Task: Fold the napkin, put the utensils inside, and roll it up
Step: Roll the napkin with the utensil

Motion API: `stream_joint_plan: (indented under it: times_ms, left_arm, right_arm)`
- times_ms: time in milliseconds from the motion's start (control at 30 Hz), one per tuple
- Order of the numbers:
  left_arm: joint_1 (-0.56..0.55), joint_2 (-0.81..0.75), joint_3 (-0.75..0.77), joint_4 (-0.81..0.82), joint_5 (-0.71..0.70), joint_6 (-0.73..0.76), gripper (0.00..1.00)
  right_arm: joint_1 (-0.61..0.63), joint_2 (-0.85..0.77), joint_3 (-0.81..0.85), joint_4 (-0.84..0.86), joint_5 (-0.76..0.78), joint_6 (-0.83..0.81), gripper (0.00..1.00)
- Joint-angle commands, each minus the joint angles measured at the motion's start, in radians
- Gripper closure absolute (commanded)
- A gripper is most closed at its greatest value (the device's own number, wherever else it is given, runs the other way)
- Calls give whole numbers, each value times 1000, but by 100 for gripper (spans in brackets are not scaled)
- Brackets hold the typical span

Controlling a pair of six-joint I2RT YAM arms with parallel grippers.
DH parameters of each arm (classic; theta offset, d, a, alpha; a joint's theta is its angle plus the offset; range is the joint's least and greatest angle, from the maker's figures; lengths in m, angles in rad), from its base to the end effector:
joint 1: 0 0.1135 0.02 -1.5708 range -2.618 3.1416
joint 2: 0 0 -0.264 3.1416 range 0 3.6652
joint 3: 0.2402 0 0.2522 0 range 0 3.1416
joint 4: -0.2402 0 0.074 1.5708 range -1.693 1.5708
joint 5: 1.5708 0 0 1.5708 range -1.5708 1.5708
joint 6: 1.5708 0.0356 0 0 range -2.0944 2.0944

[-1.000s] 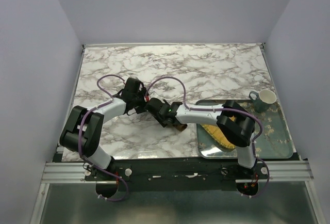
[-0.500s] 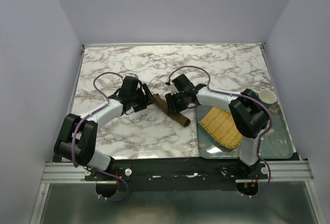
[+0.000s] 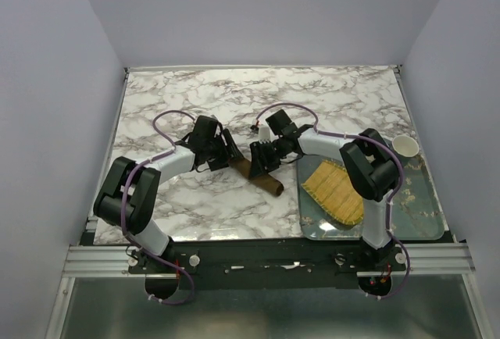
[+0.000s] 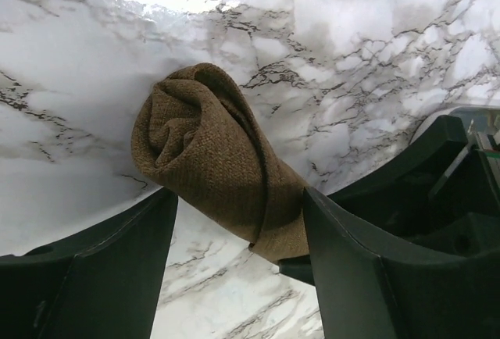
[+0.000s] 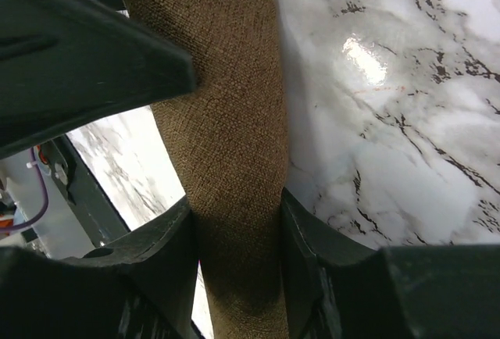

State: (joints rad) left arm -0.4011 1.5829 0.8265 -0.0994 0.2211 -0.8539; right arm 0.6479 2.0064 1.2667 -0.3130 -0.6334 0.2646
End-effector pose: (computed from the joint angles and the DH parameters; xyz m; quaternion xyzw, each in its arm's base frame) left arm 0.2859 -0.1297 0.1709 -0.1714 0.9160 -0.2879 0.2209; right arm 0.3091 0.2604 0.1428 -0.2533 0.8866 0.3775 0.0859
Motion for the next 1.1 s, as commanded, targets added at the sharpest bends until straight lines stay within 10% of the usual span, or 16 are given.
stream_joint_plan:
  times_ms: [0, 567, 1067]
  left_arm:
    - [-7, 32, 8, 6, -31, -4, 32]
    - [-7, -4, -20, 9, -58, -5, 51]
    - [-7, -3, -24, 13, -45, -16, 51]
  right_arm:
    - [1, 14, 6, -18, 6, 8, 48]
    - [211, -129, 68, -169, 658, -48, 11]
    - [381, 2, 152, -222, 1094, -67, 14]
